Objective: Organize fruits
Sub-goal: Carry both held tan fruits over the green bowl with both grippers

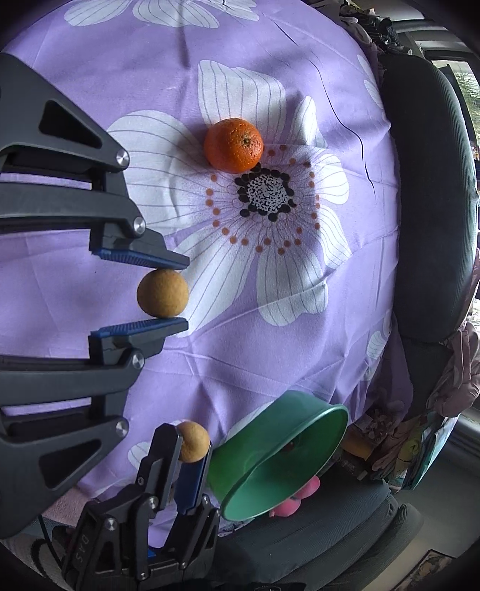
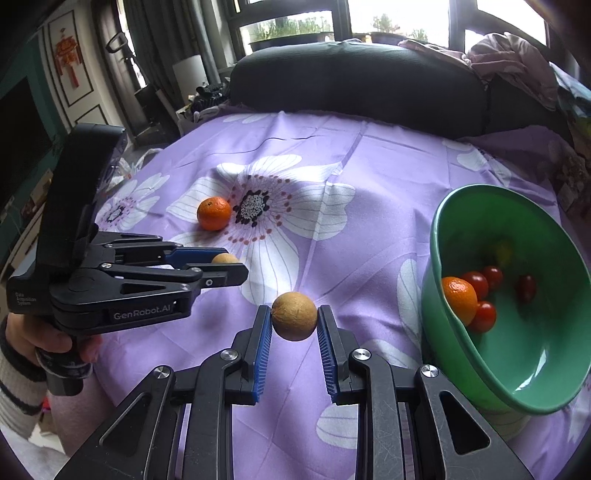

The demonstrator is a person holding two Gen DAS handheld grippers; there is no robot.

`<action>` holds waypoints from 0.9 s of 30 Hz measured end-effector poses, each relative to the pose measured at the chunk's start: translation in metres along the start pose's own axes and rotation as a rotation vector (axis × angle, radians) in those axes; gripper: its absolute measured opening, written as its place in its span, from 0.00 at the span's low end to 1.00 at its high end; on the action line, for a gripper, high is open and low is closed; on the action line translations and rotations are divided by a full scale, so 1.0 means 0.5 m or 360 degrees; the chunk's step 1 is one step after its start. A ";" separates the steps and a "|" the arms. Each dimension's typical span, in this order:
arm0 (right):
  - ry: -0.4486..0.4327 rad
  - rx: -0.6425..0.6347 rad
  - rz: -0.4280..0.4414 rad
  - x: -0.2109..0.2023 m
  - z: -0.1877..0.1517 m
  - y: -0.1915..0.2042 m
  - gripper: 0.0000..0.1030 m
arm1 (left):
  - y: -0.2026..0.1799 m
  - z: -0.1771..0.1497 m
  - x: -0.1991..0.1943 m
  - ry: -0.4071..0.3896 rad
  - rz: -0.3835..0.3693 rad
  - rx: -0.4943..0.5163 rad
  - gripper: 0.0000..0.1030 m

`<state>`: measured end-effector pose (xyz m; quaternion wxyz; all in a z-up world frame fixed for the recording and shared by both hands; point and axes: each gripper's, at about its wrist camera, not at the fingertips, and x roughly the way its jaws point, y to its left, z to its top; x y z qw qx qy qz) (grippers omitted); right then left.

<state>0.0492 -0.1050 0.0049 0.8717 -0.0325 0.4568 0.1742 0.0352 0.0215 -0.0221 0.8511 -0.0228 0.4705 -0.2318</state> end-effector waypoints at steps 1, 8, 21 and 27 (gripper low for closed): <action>-0.0007 0.0009 0.0001 -0.005 -0.003 -0.002 0.26 | -0.005 -0.001 -0.005 -0.0005 -0.0009 0.0002 0.25; -0.0080 0.0051 -0.0009 -0.047 -0.017 -0.012 0.26 | -0.059 0.002 -0.032 -0.0042 -0.0077 0.0056 0.25; -0.0253 0.0242 -0.0190 -0.155 -0.053 -0.108 0.26 | -0.192 0.073 -0.031 -0.0128 -0.0253 0.0235 0.25; -0.0283 0.0315 -0.0256 -0.171 -0.067 -0.151 0.26 | -0.247 0.100 -0.003 -0.0110 -0.0298 0.0329 0.25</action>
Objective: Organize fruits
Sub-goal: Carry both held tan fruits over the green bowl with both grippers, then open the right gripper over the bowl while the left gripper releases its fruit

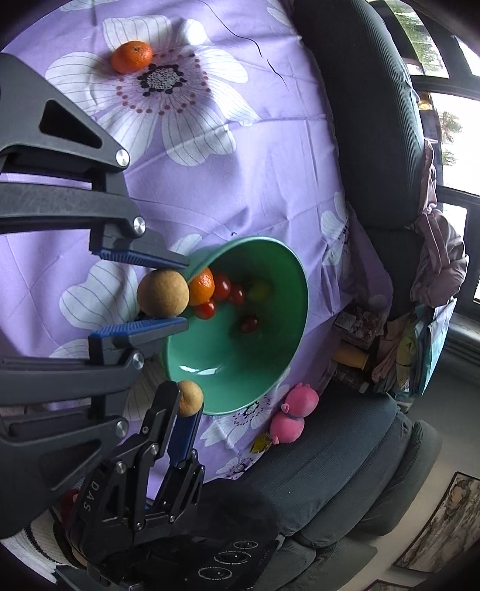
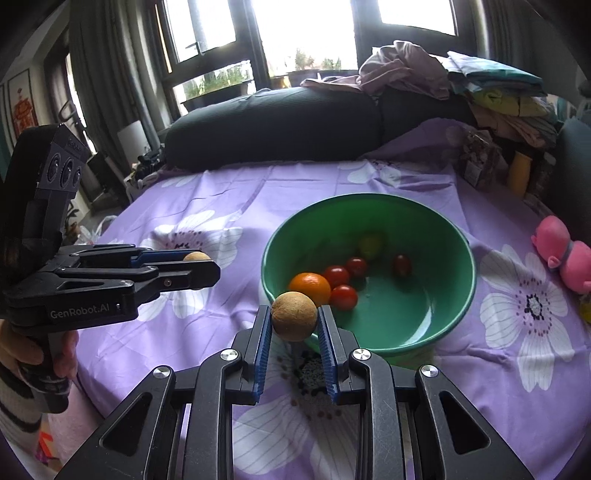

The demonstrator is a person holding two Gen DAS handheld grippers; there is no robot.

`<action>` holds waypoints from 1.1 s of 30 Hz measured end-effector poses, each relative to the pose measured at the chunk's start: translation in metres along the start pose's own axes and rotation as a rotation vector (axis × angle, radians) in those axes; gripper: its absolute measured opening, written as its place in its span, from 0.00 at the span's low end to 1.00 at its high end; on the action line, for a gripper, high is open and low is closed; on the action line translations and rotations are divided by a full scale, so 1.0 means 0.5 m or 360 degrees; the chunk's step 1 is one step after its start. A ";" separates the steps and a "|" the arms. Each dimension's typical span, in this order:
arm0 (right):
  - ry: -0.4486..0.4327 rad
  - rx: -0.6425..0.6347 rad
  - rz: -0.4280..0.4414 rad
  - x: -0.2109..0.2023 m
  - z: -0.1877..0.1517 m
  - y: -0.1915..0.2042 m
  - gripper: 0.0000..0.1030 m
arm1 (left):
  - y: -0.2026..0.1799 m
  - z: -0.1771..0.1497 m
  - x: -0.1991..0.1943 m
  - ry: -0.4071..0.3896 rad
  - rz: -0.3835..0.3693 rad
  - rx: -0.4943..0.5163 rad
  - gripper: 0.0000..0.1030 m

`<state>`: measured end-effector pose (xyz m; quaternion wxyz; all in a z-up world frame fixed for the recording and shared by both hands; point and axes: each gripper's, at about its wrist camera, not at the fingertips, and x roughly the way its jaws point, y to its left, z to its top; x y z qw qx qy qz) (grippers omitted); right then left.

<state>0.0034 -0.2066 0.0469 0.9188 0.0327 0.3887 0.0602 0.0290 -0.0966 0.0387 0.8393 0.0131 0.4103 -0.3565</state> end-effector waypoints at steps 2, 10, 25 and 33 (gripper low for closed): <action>-0.0004 0.0021 -0.0021 0.000 -0.001 -0.013 0.26 | -0.013 0.009 0.014 0.0008 -0.0013 0.0024 0.25; -0.0003 0.0073 -0.0062 0.012 -0.002 -0.055 0.26 | -0.039 0.021 0.078 0.0079 -0.0018 0.0090 0.25; 0.0065 0.0056 -0.0068 0.043 -0.010 -0.066 0.26 | -0.050 0.009 0.121 0.0151 0.0054 0.0161 0.24; 0.0071 0.0068 -0.0084 0.043 -0.012 -0.068 0.26 | -0.047 0.007 0.118 0.0144 0.0062 0.0165 0.25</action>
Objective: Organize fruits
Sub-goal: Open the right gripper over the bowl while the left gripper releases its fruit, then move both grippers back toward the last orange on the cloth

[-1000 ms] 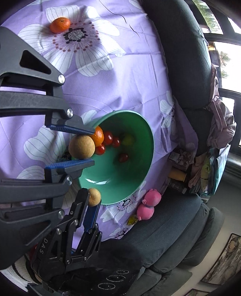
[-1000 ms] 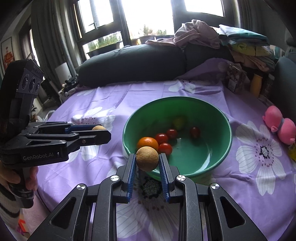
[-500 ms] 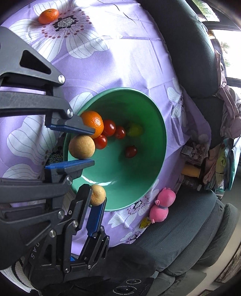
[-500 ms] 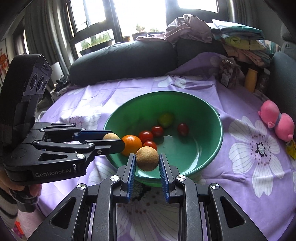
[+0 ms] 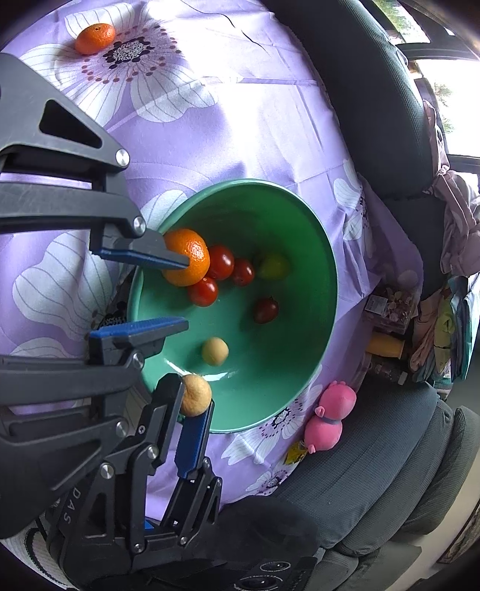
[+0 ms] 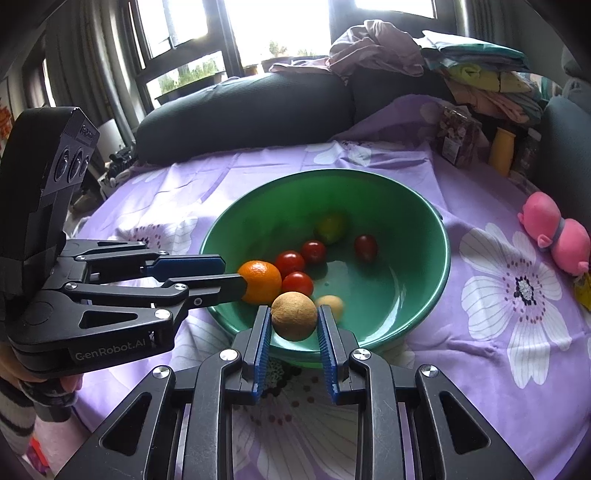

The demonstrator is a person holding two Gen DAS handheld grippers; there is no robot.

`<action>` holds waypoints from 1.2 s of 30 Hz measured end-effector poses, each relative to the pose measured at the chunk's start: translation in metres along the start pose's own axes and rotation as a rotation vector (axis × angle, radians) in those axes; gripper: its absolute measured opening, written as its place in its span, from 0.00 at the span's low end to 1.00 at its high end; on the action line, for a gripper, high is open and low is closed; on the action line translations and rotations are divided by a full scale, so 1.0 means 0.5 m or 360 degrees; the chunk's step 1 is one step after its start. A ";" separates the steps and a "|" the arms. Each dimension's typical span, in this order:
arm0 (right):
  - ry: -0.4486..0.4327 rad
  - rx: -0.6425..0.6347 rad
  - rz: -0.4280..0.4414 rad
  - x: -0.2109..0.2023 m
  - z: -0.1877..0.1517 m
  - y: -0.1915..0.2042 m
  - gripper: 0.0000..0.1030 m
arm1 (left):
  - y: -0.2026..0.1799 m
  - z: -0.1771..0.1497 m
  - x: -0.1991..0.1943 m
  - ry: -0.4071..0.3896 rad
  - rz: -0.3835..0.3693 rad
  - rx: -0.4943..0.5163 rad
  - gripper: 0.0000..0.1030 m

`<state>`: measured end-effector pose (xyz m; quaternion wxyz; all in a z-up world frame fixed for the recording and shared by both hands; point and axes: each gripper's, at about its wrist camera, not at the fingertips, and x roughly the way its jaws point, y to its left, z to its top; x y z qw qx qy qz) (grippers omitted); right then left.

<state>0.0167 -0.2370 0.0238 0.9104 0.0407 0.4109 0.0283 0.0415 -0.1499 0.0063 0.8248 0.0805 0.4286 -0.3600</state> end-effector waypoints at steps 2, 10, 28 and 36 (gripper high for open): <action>0.0002 0.0009 -0.0004 0.000 0.000 -0.001 0.26 | -0.001 0.001 -0.002 -0.0003 -0.0001 -0.0002 0.28; 0.0000 0.0039 -0.0019 -0.010 0.001 -0.001 0.26 | -0.007 -0.001 -0.029 -0.0051 0.0020 -0.0004 0.54; -0.0034 -0.0019 0.0135 -0.051 -0.005 0.068 0.42 | 0.082 -0.106 -0.142 -0.0111 0.0254 -0.0257 0.88; -0.0024 -0.0139 0.0202 -0.058 -0.007 0.136 0.43 | 0.131 -0.161 -0.186 -0.0116 0.0326 -0.0388 0.91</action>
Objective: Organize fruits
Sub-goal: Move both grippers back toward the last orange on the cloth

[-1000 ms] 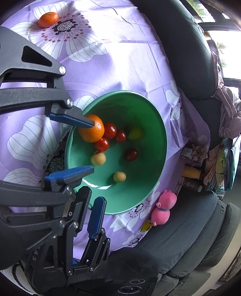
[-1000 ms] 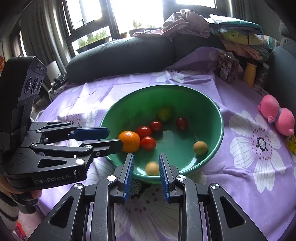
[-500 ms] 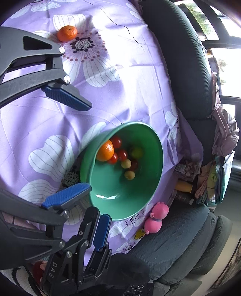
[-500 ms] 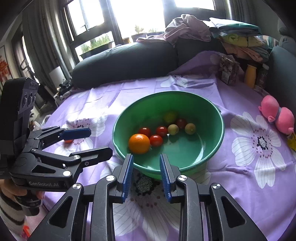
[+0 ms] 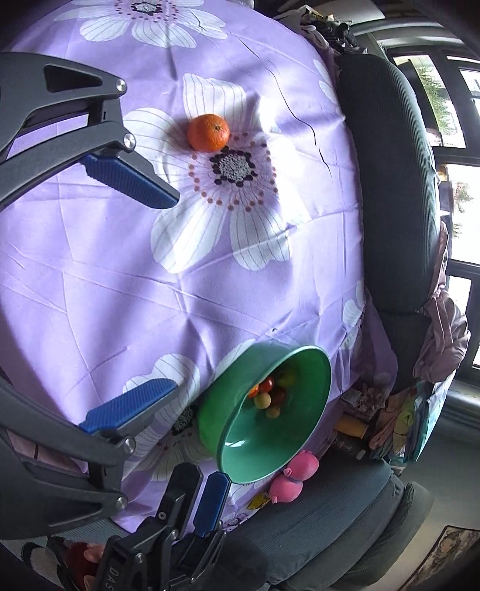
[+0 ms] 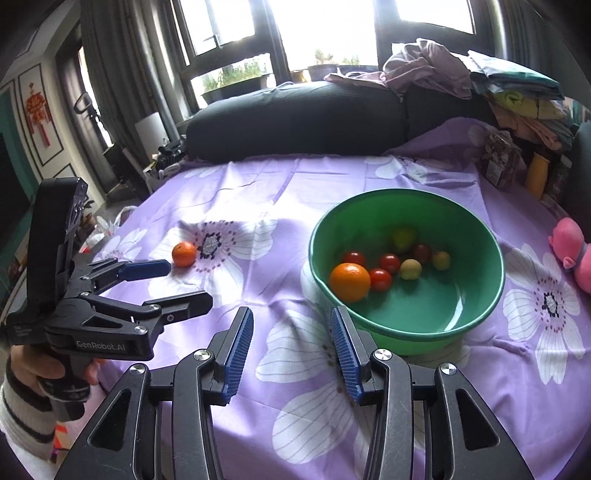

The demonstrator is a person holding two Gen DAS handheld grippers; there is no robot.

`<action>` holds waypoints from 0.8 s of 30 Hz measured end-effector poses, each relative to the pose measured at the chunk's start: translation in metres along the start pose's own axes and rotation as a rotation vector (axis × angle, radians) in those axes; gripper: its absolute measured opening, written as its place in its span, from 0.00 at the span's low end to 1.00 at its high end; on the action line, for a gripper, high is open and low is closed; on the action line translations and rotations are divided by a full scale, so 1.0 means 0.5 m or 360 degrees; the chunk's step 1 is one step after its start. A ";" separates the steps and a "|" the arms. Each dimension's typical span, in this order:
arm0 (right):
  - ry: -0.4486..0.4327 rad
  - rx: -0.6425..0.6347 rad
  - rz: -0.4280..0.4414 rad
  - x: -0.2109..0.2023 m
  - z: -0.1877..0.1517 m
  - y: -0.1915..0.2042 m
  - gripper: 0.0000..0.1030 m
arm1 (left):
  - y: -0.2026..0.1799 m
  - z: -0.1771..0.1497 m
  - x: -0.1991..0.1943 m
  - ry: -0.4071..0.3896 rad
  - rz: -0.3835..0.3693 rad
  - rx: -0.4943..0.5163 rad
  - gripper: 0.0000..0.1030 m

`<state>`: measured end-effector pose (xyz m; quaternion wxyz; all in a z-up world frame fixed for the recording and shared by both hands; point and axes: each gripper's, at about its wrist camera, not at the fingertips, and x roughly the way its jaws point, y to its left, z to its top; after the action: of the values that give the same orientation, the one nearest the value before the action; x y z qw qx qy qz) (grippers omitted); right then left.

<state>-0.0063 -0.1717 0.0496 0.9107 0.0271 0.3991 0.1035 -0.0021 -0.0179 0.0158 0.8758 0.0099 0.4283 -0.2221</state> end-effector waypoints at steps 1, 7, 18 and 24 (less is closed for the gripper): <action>0.0003 -0.0014 0.0012 0.001 0.000 0.009 0.43 | 0.006 -0.004 -0.005 -0.0003 0.0004 -0.0011 0.91; 0.0035 -0.0085 0.0066 0.012 0.000 0.057 0.43 | 0.040 -0.034 -0.029 -0.0018 0.0029 -0.0083 0.91; 0.0141 -0.0149 0.0187 0.072 0.008 0.127 0.43 | 0.123 -0.076 -0.049 -0.0013 0.0049 -0.0218 0.91; 0.0190 -0.0173 0.0233 0.115 0.023 0.163 0.43 | 0.170 -0.078 -0.054 -0.0035 0.0045 -0.0269 0.91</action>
<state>0.0263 -0.0796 0.0264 0.8755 0.0005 0.4432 0.1926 -0.0117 0.0769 -0.0032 0.8812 -0.0604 0.4358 -0.1730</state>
